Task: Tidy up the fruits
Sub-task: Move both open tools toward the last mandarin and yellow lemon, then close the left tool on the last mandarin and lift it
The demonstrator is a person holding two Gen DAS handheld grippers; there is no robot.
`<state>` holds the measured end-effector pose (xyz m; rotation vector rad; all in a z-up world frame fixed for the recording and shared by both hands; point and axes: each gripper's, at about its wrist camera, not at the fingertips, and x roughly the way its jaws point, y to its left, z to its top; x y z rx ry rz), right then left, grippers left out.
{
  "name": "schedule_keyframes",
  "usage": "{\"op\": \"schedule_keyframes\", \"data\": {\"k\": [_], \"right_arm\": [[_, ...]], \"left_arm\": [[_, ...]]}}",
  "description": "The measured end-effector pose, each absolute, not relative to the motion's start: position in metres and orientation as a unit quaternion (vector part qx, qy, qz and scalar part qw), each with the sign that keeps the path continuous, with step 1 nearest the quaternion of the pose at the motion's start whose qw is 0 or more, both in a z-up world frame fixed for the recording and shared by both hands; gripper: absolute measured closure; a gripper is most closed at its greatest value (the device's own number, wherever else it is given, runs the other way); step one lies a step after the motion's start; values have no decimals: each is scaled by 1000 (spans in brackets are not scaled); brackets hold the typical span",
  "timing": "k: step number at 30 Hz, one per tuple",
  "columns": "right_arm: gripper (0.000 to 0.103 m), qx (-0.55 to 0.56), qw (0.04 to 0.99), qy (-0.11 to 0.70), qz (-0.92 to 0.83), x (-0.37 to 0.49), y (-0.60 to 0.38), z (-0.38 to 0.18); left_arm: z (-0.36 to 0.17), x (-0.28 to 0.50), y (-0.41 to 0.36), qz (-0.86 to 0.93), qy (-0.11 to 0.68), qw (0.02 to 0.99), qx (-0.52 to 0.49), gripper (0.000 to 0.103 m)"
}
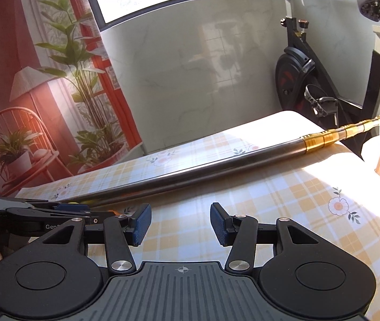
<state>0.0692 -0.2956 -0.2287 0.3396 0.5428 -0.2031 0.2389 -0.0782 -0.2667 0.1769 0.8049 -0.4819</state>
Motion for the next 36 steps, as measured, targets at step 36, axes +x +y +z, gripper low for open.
{"op": "schedule_keyframes", "data": {"k": [36], "right_arm": [[57,173,939,283,-93,75,-293,-236]], "left_arm": [[-285,257,-87,-232,415,875,94,63]]}}
